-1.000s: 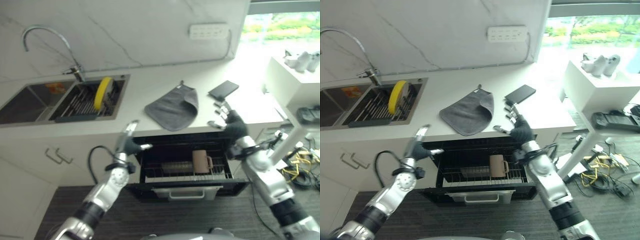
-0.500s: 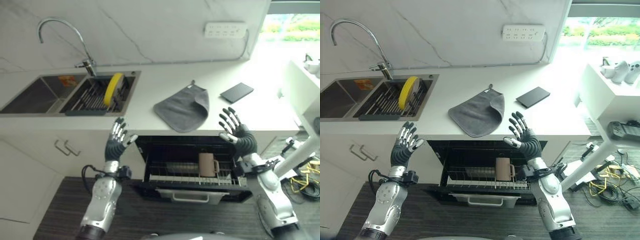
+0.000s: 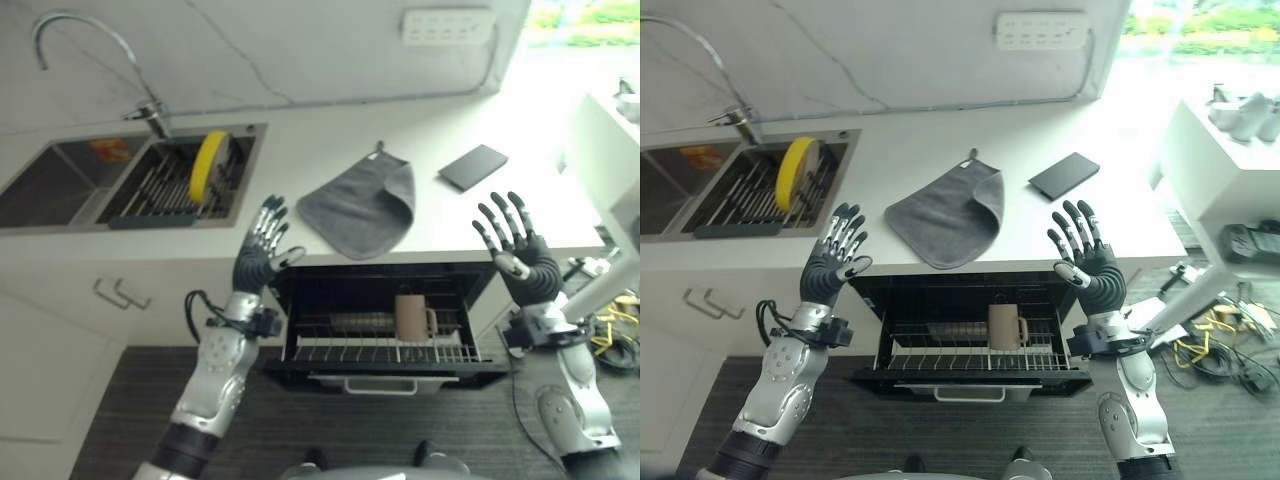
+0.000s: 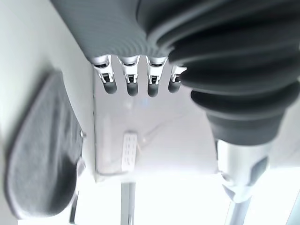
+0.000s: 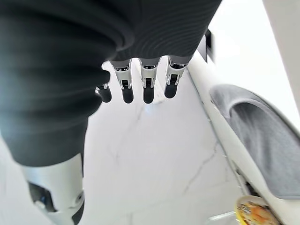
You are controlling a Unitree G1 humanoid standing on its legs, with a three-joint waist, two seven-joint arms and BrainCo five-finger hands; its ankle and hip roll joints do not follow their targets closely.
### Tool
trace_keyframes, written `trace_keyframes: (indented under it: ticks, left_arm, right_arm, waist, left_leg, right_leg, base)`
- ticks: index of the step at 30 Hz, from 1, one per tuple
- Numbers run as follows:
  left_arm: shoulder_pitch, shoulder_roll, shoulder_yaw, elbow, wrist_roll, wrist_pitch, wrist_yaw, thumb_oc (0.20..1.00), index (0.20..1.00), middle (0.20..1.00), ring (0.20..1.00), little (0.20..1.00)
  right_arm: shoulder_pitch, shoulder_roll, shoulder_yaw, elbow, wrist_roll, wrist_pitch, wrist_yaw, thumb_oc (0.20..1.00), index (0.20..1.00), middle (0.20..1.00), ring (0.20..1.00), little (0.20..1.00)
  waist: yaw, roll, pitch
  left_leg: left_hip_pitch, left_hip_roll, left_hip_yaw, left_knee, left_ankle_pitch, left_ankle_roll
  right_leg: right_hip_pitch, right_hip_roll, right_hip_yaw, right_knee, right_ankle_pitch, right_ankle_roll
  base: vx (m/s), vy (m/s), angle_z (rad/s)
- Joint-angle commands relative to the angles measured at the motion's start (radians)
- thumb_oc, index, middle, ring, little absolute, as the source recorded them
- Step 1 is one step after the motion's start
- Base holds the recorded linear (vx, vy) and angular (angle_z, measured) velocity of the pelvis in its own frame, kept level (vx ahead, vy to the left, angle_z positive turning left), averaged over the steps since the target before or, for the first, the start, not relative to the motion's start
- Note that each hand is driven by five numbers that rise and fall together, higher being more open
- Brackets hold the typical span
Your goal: Place the dishes in the dishwasher.
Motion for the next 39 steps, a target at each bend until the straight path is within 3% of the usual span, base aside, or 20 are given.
trace_keyframes:
  ticks: [1, 3, 4, 5, 9, 10, 11, 13, 14, 16, 18, 19, 20, 24, 26, 29, 31, 34, 39]
  left_arm:
    - [-0.029, 0.070, 0.067, -0.088, 0.027, -0.035, 0.010, 1.000, 1.000, 1.000, 1.000, 1.000]
    - [-0.010, 0.069, 0.078, -0.093, 0.001, -0.048, 0.009, 1.000, 1.000, 1.000, 1.000, 1.000]
    - [-0.004, 0.069, 0.084, -0.100, -0.004, -0.051, -0.007, 1.000, 1.000, 1.000, 1.000, 1.000]
    - [-0.005, 0.072, 0.081, -0.106, 0.041, -0.062, -0.033, 1.000, 1.000, 1.000, 1.000, 1.000]
    - [-0.016, 0.086, 0.069, -0.110, 0.055, -0.060, -0.037, 1.000, 1.000, 1.000, 1.000, 1.000]
    - [-0.019, 0.091, 0.066, -0.111, 0.054, -0.061, -0.035, 1.000, 1.000, 1.000, 1.000, 1.000]
    - [-0.028, 0.094, 0.062, -0.108, 0.052, -0.064, -0.038, 1.000, 1.000, 1.000, 1.000, 1.000]
    - [-0.046, 0.094, 0.053, -0.095, 0.047, -0.068, -0.050, 1.000, 1.000, 1.000, 1.000, 1.000]
    - [-0.081, 0.106, 0.032, -0.072, 0.012, -0.049, -0.075, 1.000, 1.000, 1.000, 1.000, 1.000]
    - [-0.098, 0.111, 0.014, -0.055, -0.020, 0.001, -0.102, 1.000, 1.000, 1.000, 1.000, 1.000]
    - [-0.084, 0.119, 0.014, -0.053, 0.018, 0.007, -0.105, 1.000, 1.000, 1.000, 1.000, 1.000]
    - [-0.080, 0.121, 0.014, -0.053, 0.020, 0.004, -0.107, 1.000, 1.000, 1.000, 1.000, 1.000]
    - [-0.063, 0.118, 0.019, -0.055, 0.022, -0.005, -0.118, 1.000, 1.000, 1.000, 1.000, 1.000]
    - [-0.111, 0.111, -0.005, -0.064, 0.044, 0.061, -0.097, 1.000, 1.000, 1.000, 1.000, 1.000]
    - [-0.136, 0.108, -0.018, -0.055, 0.031, 0.077, -0.068, 1.000, 1.000, 1.000, 1.000, 1.000]
    - [-0.165, 0.088, -0.027, -0.038, 0.010, 0.101, -0.046, 1.000, 1.000, 1.000, 1.000, 1.000]
    - [-0.168, 0.082, -0.032, -0.013, 0.018, 0.097, -0.052, 1.000, 1.000, 1.000, 1.000, 1.000]
    - [-0.130, 0.082, -0.035, -0.020, 0.088, 0.083, -0.073, 1.000, 1.000, 1.000, 1.000, 1.000]
    - [-0.103, 0.118, -0.009, -0.035, 0.048, 0.078, -0.050, 1.000, 1.000, 1.000, 1.000, 1.000]
  right_arm:
    - [-0.076, 0.013, -0.016, -0.053, -0.079, -0.032, -0.049, 1.000, 1.000, 1.000, 1.000, 1.000]
    - [-0.066, -0.005, -0.023, -0.059, -0.072, 0.037, -0.067, 1.000, 1.000, 1.000, 1.000, 1.000]
    - [-0.070, -0.022, -0.029, -0.050, -0.069, 0.063, -0.046, 1.000, 1.000, 1.000, 1.000, 1.000]
    - [-0.089, -0.047, -0.025, -0.040, -0.039, 0.058, -0.036, 1.000, 1.000, 1.000, 1.000, 1.000]
    - [-0.101, -0.061, -0.043, -0.044, 0.003, 0.051, -0.004, 1.000, 1.000, 1.000, 1.000, 1.000]
    - [-0.097, -0.068, -0.052, -0.052, 0.011, 0.048, -0.002, 1.000, 1.000, 1.000, 1.000, 1.000]
    - [-0.088, -0.080, -0.067, -0.066, 0.028, 0.051, -0.003, 1.000, 1.000, 1.000, 1.000, 1.000]
    - [-0.082, -0.089, -0.084, -0.070, 0.042, 0.048, -0.013, 1.000, 1.000, 1.000, 1.000, 1.000]
    - [-0.083, -0.096, -0.097, -0.067, 0.057, 0.042, -0.042, 1.000, 1.000, 1.000, 1.000, 1.000]
    - [-0.069, -0.080, -0.098, -0.071, 0.088, 0.023, -0.056, 1.000, 1.000, 1.000, 1.000, 1.000]
    - [-0.048, -0.044, -0.099, -0.091, 0.114, 0.053, -0.044, 1.000, 1.000, 1.000, 1.000, 1.000]
    - [-0.046, -0.041, -0.099, -0.096, 0.109, 0.060, -0.045, 1.000, 1.000, 1.000, 1.000, 1.000]
    - [-0.041, -0.034, -0.102, -0.113, 0.089, 0.063, -0.045, 1.000, 1.000, 1.000, 1.000, 1.000]
    - [-0.061, -0.028, -0.094, -0.109, 0.083, 0.053, -0.107, 1.000, 1.000, 1.000, 1.000, 1.000]
    - [-0.069, -0.030, -0.088, -0.098, 0.082, 0.061, -0.118, 1.000, 1.000, 1.000, 1.000, 1.000]
    - [-0.067, -0.035, -0.086, -0.082, 0.085, 0.051, -0.113, 1.000, 1.000, 1.000, 1.000, 1.000]
    - [-0.060, -0.032, -0.090, -0.066, 0.088, 0.037, -0.094, 1.000, 1.000, 1.000, 1.000, 1.000]
    - [-0.042, -0.028, -0.095, -0.079, 0.087, 0.023, -0.086, 1.000, 1.000, 1.000, 1.000, 1.000]
    - [-0.048, -0.046, -0.088, -0.096, 0.082, 0.060, -0.072, 1.000, 1.000, 1.000, 1.000, 1.000]
  waist:
    - [-0.009, -0.066, 0.037]
    - [-0.002, -0.076, 0.046]
    - [0.002, -0.083, 0.059]
    - [0.006, -0.084, 0.081]
    - [0.001, -0.084, 0.075]
    - [-0.003, -0.081, 0.065]
    - [-0.013, -0.071, 0.057]
    - [-0.027, -0.063, 0.052]
    - [-0.045, -0.052, 0.045]
    - [-0.041, -0.054, 0.052]
    - [-0.043, -0.057, 0.061]
    - [-0.041, -0.056, 0.062]
    - [-0.032, -0.043, 0.063]
    - [-0.028, -0.043, 0.052]
    - [-0.035, -0.054, 0.048]
    - [-0.056, -0.072, 0.044]
    - [-0.069, -0.073, 0.038]
    - [-0.058, -0.072, 0.020]
    - [-0.049, -0.080, 0.014]
  left_leg:
    - [-0.008, -0.073, 0.044, 0.110, -0.136, 0.020]
    - [-0.051, -0.094, 0.064, 0.227, -0.179, 0.034]
    - [-0.092, -0.075, 0.074, 0.315, -0.179, 0.032]
    - [-0.137, -0.028, 0.056, 0.394, -0.175, 0.028]
    - [-0.082, 0.053, 0.027, 0.301, -0.138, 0.015]
    - [-0.070, 0.093, 0.019, 0.261, -0.095, 0.001]
    - [-0.060, 0.163, 0.005, 0.212, -0.009, -0.032]
    - [-0.050, 0.197, 0.024, 0.192, 0.018, -0.046]
    - [-0.014, 0.181, 0.079, 0.129, -0.016, -0.048]
    - [-0.009, 0.122, 0.035, 0.079, -0.021, -0.042]
    - [0.026, 0.046, 0.037, 0.022, -0.046, -0.012]
    - [0.033, 0.040, 0.048, 0.015, -0.047, -0.009]
    - [0.059, 0.027, 0.104, -0.017, -0.047, 0.007]
    - [0.065, -0.022, 0.146, -0.050, -0.056, 0.042]
    - [0.063, -0.048, 0.136, -0.055, -0.058, 0.045]
    - [0.047, -0.095, 0.089, -0.032, -0.065, 0.047]
    - [0.035, -0.102, 0.065, -0.021, -0.057, 0.050]
    - [0.022, -0.090, 0.108, -0.006, -0.059, 0.044]
    - [-0.016, -0.126, 0.118, 0.152, -0.145, 0.060]
  right_leg:
    - [0.044, 0.048, 0.056, -0.070, -0.044, -0.010]
    - [0.047, 0.033, 0.051, -0.040, -0.064, -0.022]
    - [0.049, 0.027, 0.047, -0.015, -0.080, -0.032]
    - [0.036, 0.027, 0.057, 0.057, -0.118, -0.046]
    - [0.026, 0.009, 0.067, 0.105, -0.138, -0.039]
    - [0.022, 0.001, 0.071, 0.109, -0.136, -0.035]
    - [0.025, -0.017, 0.085, 0.115, -0.139, -0.025]
    - [0.028, -0.048, 0.083, 0.118, -0.133, -0.007]
    - [0.022, -0.108, 0.061, 0.129, -0.111, 0.037]
    - [0.013, -0.192, 0.079, 0.117, -0.029, 0.111]
    - [-0.040, -0.213, 0.079, 0.141, 0.069, 0.123]
    - [-0.046, -0.207, 0.068, 0.149, 0.069, 0.122]
    - [-0.058, -0.169, -0.010, 0.201, 0.038, 0.116]
    - [-0.083, -0.055, -0.106, 0.273, -0.035, 0.073]
    - [-0.068, 0.013, -0.099, 0.228, -0.054, 0.046]
    - [-0.023, 0.125, -0.015, 0.121, -0.089, 0.003]
    - [-0.020, 0.148, 0.048, 0.089, -0.076, -0.008]
    - [0.030, 0.145, 0.036, 0.009, -0.092, -0.023]
    - [0.064, 0.132, 0.058, -0.016, -0.093, -0.036]
  base:
    - [0.03, -0.002, -0.10]
    - [-0.03, 0.064, -0.03]
    - [-0.21, 0.271, -0.02]
    - [-0.23, 0.354, -0.04]
    - [-0.10, 0.383, -0.06]
    - [-0.08, 0.626, -0.07]
    - [-0.10, 0.740, 0.00]
    - [-0.08, 0.636, 0.14]
    - [-0.06, 0.645, 0.27]
    - [-0.07, 0.664, 0.40]
    - [-0.05, 0.524, 0.29]
    - [-0.05, 0.550, -0.15]
    - [-0.06, 0.442, -0.23]
    - [-0.04, 0.301, -0.59]
    - [0.03, 0.090, 0.07]
    - [0.06, 0.010, 0.07]
    - [0.04, -0.055, 0.44]
    - [0.00, -0.102, 0.23]
    - [0.06, -0.049, -0.03]
